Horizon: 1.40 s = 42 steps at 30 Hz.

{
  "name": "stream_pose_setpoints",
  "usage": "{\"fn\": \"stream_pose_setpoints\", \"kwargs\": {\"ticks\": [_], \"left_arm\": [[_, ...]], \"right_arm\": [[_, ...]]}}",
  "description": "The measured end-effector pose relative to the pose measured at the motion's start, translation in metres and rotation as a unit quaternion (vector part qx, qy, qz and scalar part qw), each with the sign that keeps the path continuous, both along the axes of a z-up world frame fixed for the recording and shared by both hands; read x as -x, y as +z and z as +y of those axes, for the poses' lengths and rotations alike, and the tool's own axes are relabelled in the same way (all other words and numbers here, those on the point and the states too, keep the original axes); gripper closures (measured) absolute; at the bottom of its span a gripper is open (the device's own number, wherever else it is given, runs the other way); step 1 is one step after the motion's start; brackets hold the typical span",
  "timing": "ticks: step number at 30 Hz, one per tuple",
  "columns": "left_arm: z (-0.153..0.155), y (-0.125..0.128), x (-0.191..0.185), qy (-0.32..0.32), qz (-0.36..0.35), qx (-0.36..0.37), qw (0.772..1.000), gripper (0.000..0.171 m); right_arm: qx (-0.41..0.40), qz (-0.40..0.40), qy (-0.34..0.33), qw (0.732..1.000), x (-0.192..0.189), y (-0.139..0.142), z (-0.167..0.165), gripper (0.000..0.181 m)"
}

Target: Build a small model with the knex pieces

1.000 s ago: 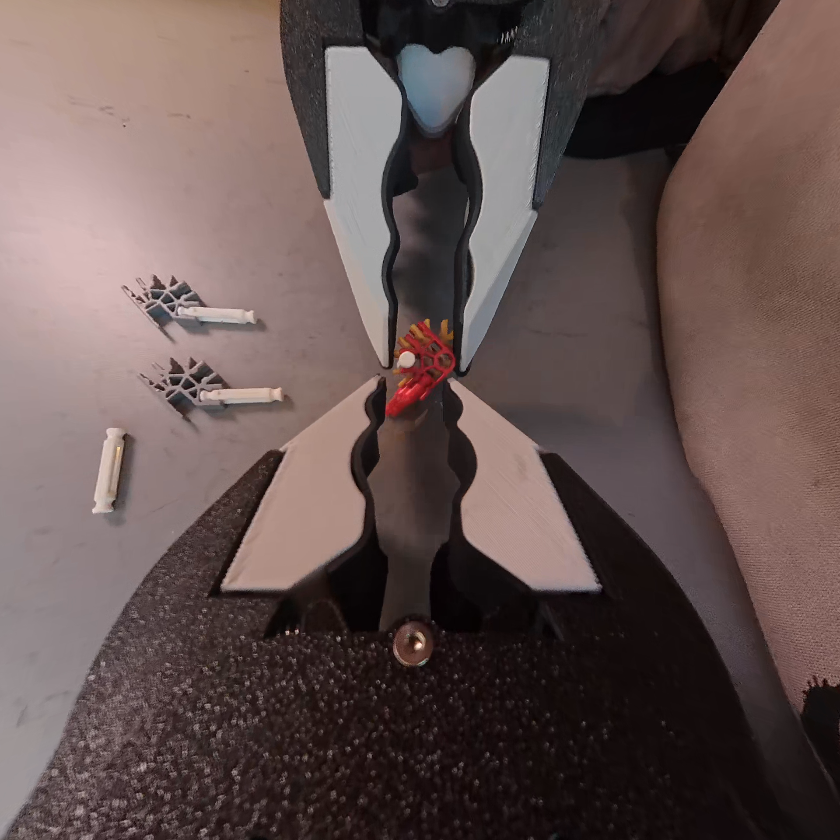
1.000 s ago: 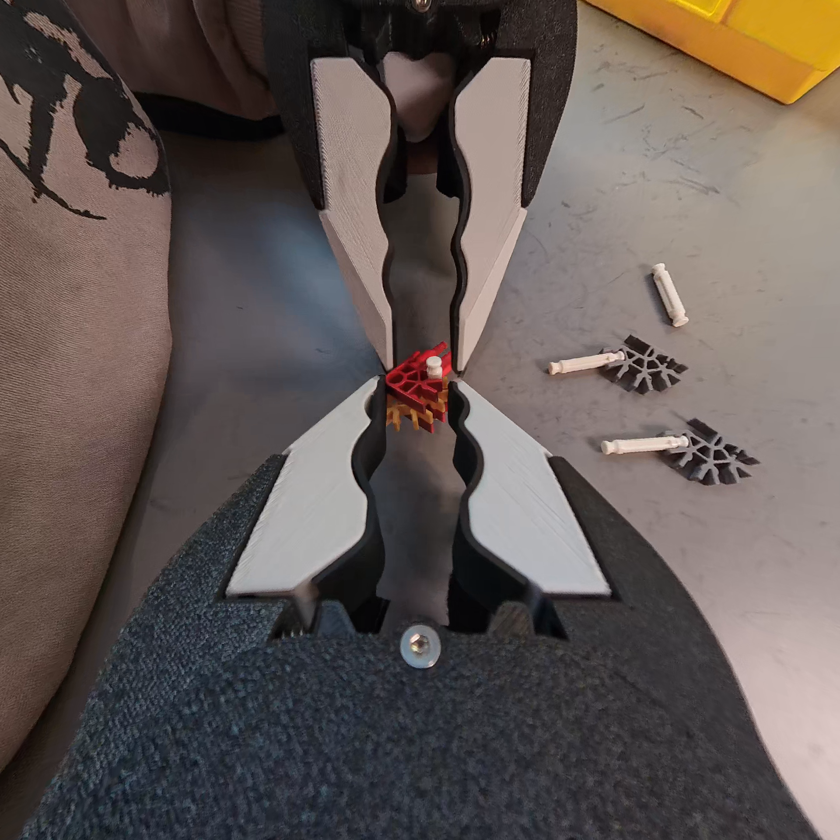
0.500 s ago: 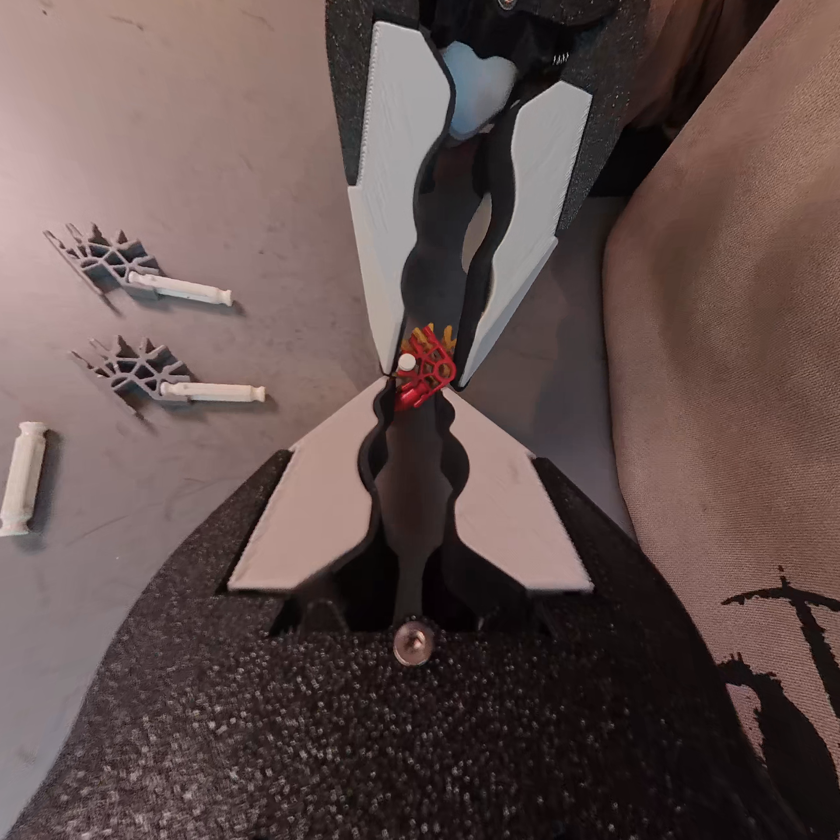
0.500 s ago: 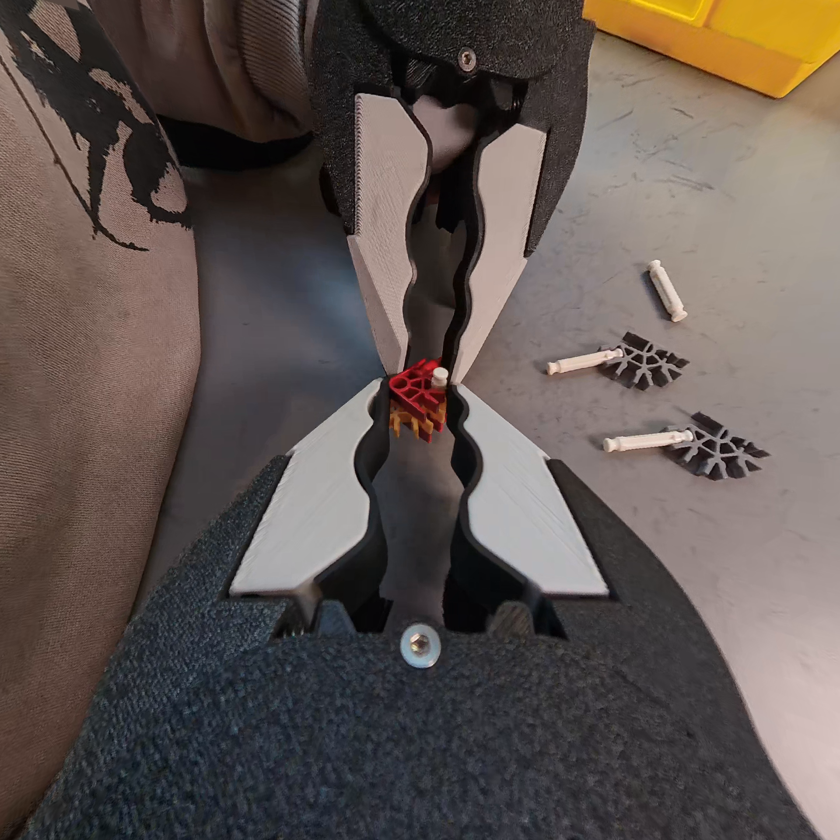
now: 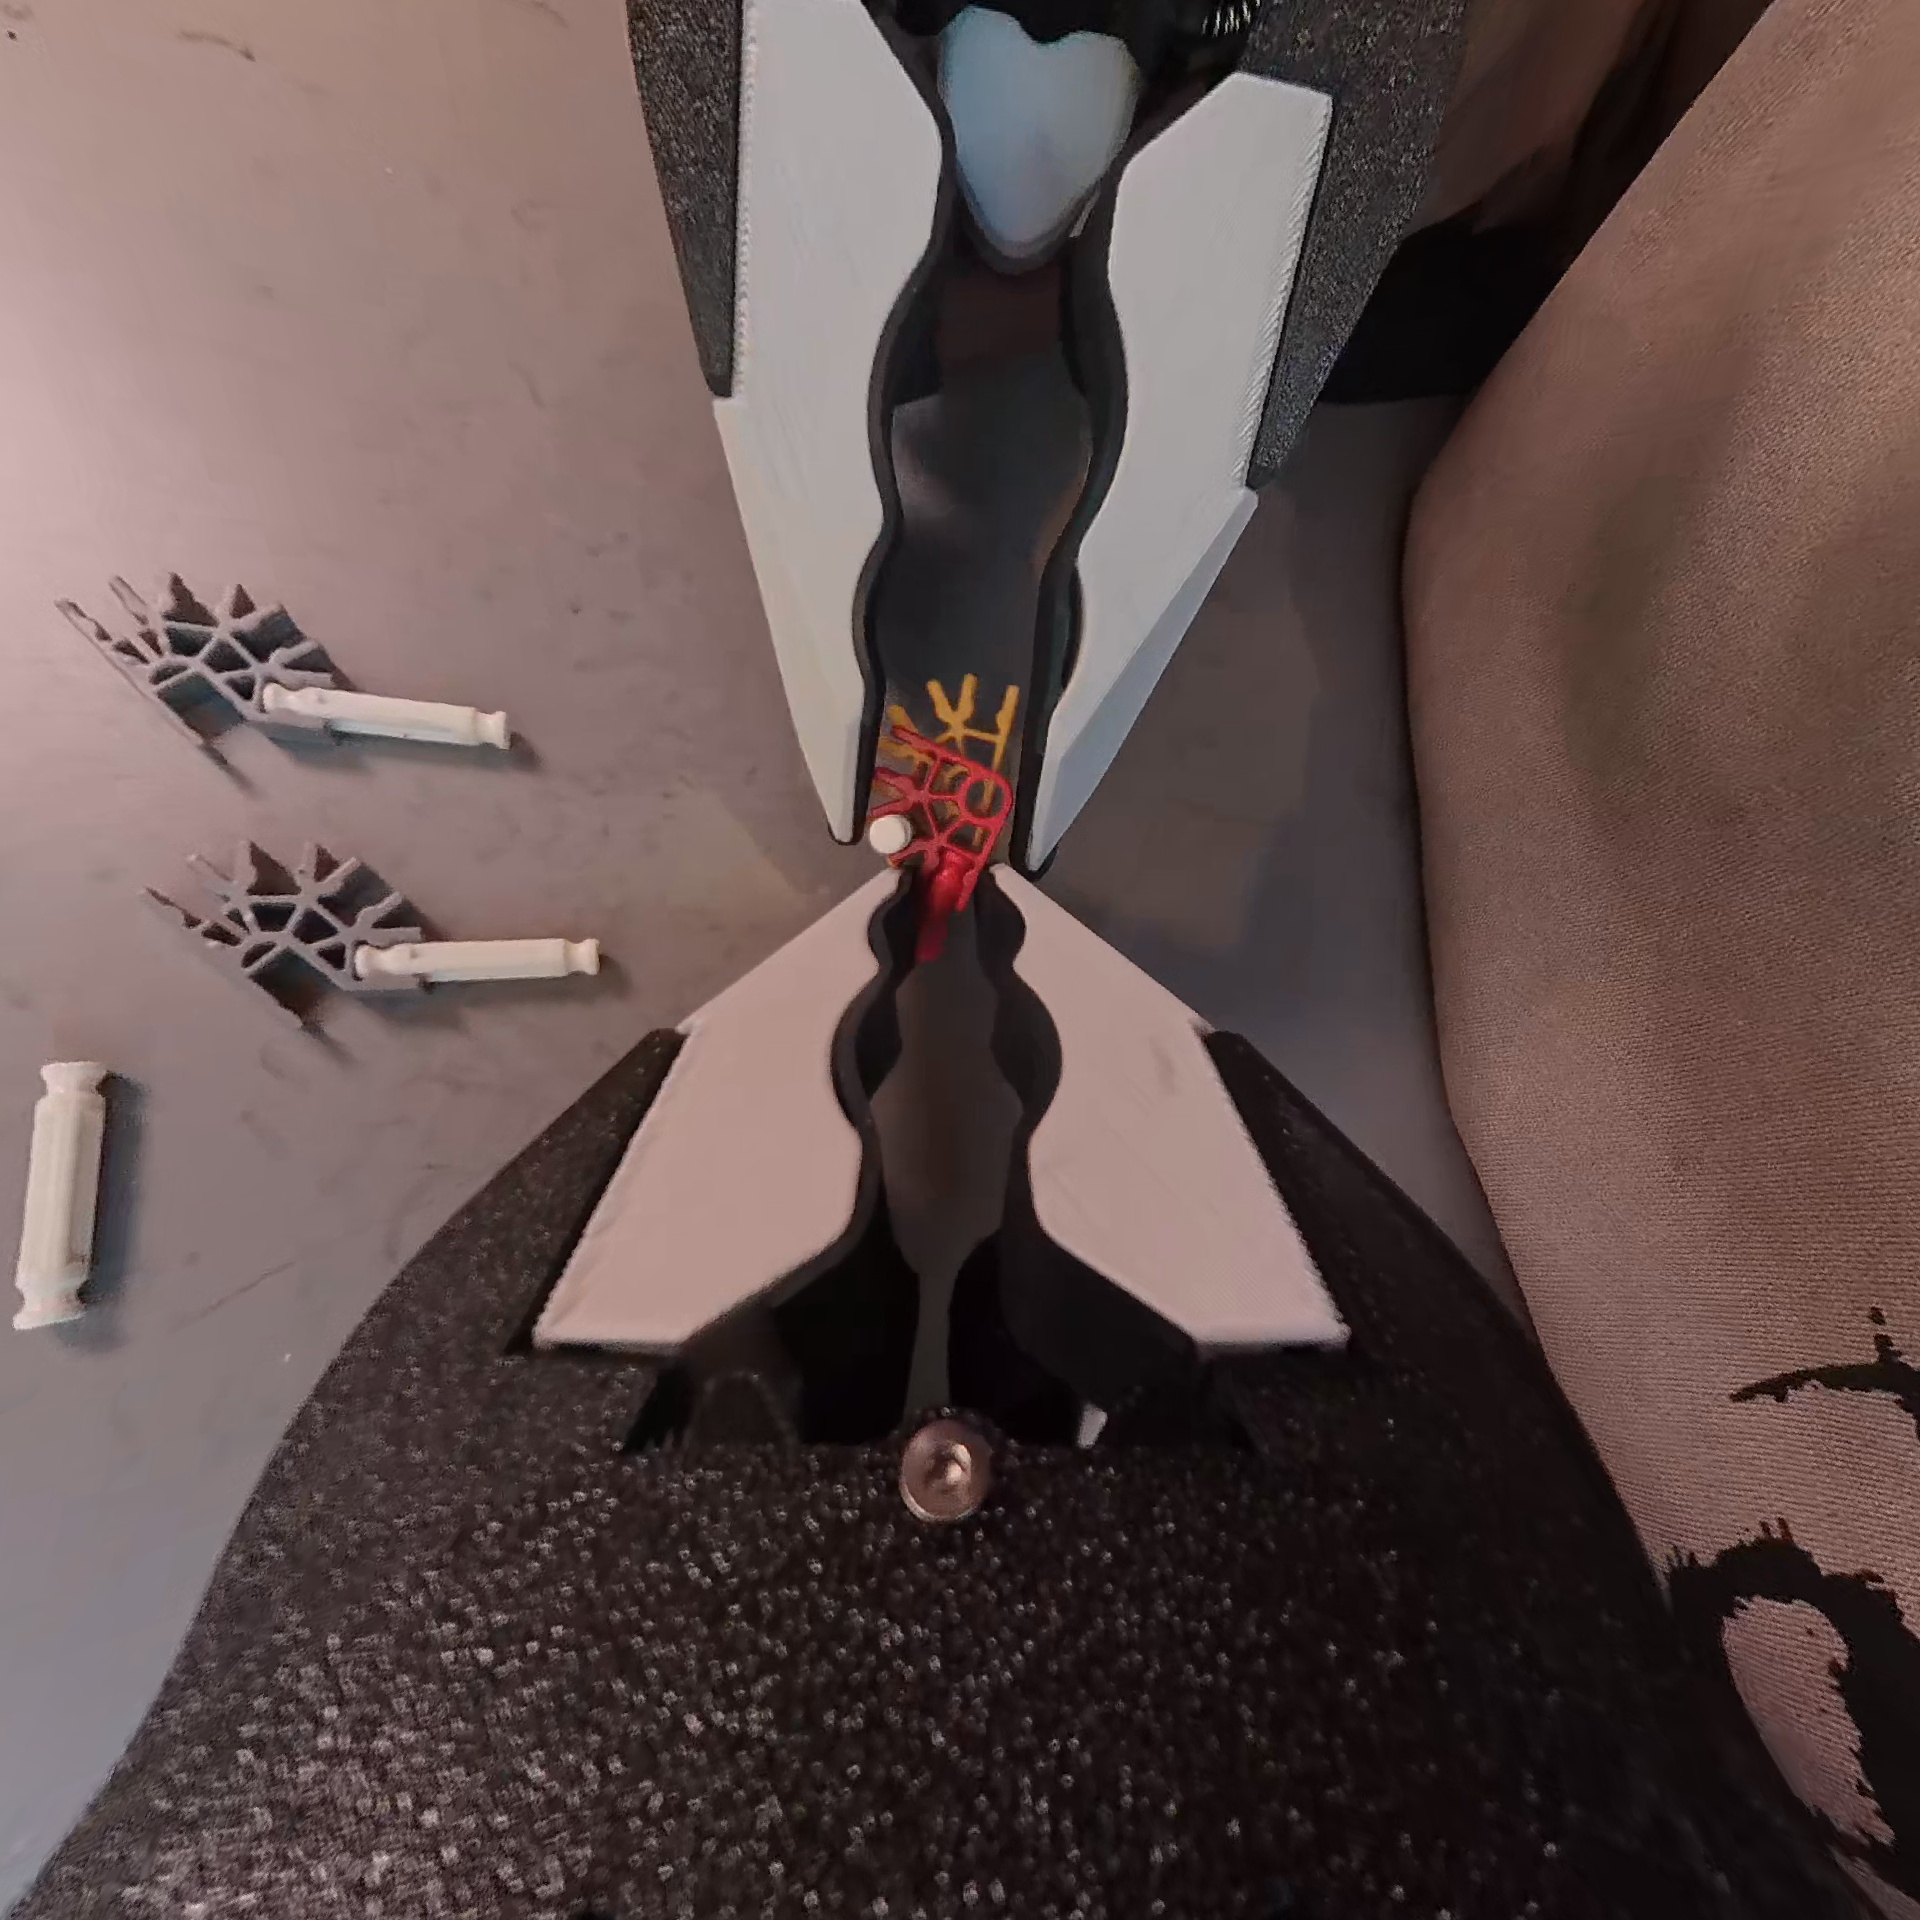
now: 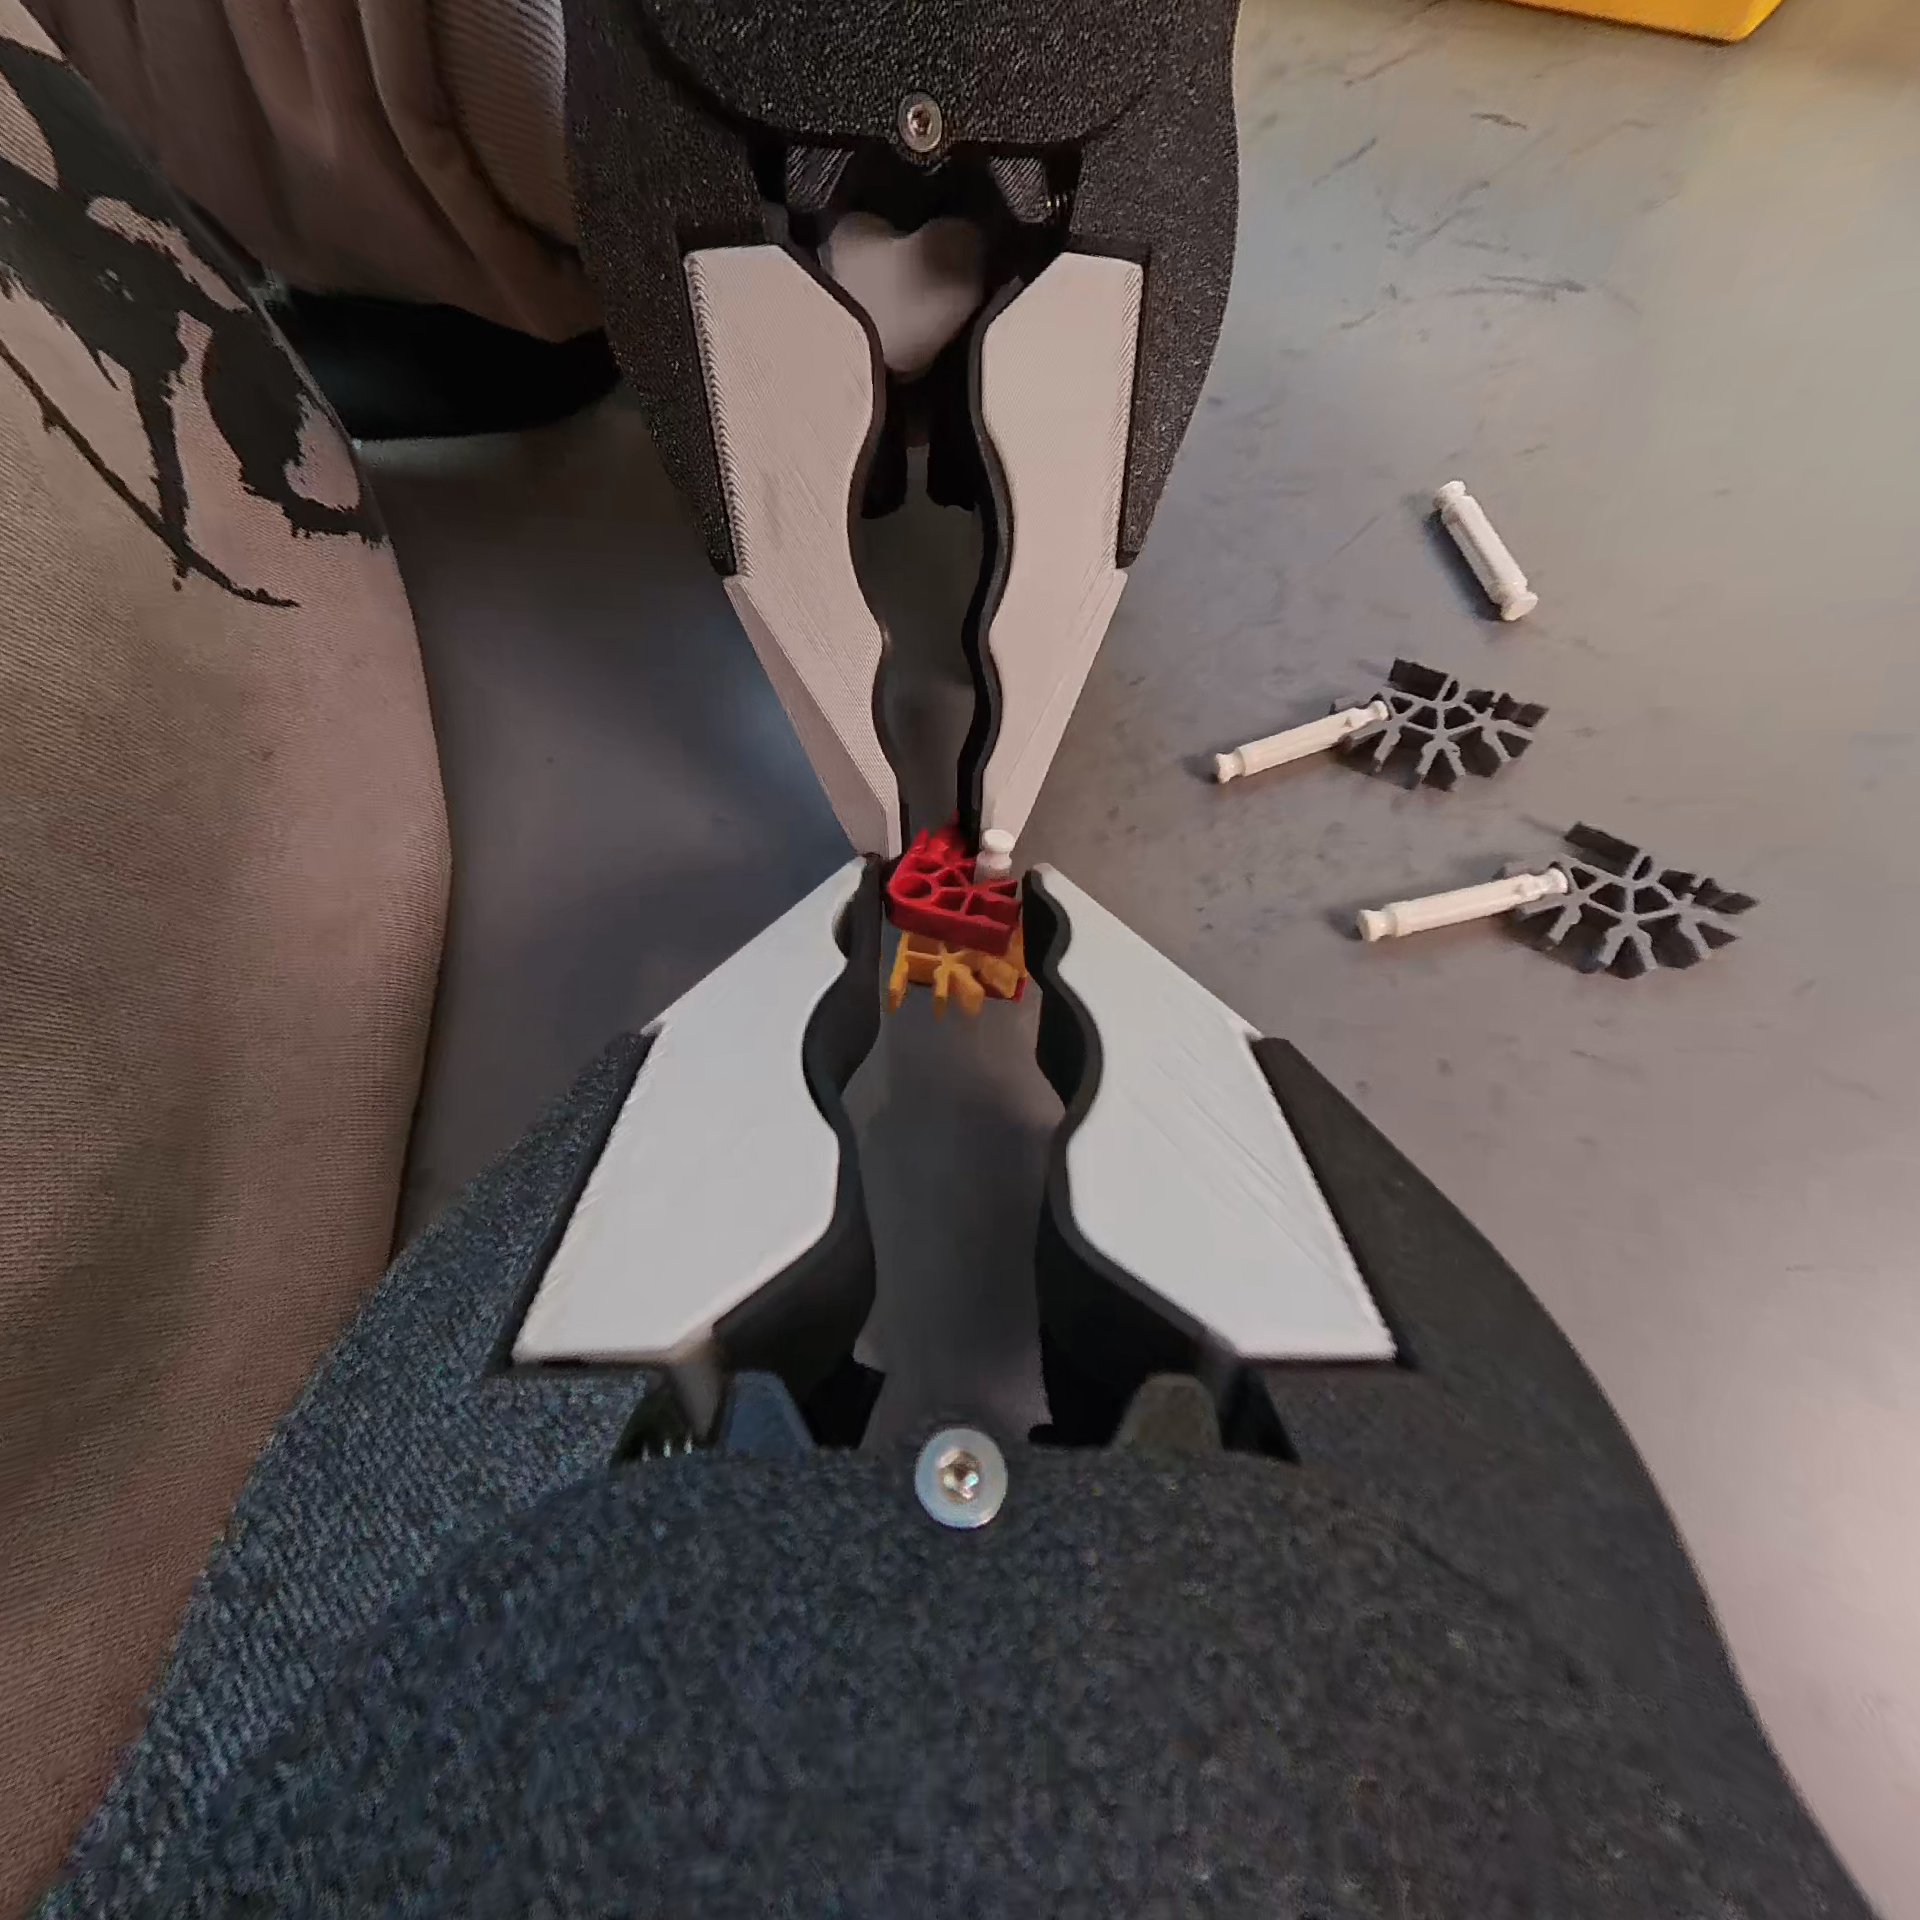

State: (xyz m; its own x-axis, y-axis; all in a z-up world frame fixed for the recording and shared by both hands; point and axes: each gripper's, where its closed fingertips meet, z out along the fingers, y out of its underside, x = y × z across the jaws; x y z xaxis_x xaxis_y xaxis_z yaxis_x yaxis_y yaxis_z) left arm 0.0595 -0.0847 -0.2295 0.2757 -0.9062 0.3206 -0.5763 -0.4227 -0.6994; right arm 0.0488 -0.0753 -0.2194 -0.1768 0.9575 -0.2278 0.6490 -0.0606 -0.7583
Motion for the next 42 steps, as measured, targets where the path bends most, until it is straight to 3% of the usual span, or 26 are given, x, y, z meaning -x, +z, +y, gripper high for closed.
{"fn": "stream_pose_setpoints", "kwargs": {"ticks": [7,11,13,18,23,27,34,42], "left_arm": [[-0.009,-0.002,-0.001,-0.075,0.048,-0.078,0.993,0.162],[-0.014,-0.002,-0.001,-0.124,0.079,-0.127,0.981,0.162],[-0.016,-0.003,-0.002,-0.132,0.085,-0.141,0.977,0.162],[-0.023,-0.002,-0.004,-0.102,0.06,-0.102,0.988,0.16],[-0.029,0.0,-0.008,-0.031,0.009,0.014,0.999,0.153],[-0.033,0.0,-0.011,-0.017,0.003,0.049,0.999,0.155],[-0.043,0.0,-0.015,-0.072,0.031,0.023,0.997,0.159],[-0.047,0.005,-0.015,-0.074,0.002,-0.021,0.997,0.162]], "right_arm": [[-0.002,-0.035,0.037,0.999,-0.007,-0.001,-0.01,0.156],[0.0,-0.077,0.057,0.995,-0.011,-0.007,-0.016,0.147],[0.006,-0.089,0.059,0.994,-0.012,-0.008,-0.023,0.154],[-0.009,-0.068,0.043,0.997,-0.012,-0.007,-0.029,0.156],[-0.042,-0.042,0.025,0.998,-0.012,-0.008,-0.032,0.156],[-0.039,-0.027,0.01,0.999,-0.014,-0.007,-0.036,0.156],[0.012,-0.029,-0.001,0.999,-0.017,-0.005,-0.046,0.158],[0.066,-0.01,-0.021,0.998,-0.015,0.003,-0.049,0.16]]}}
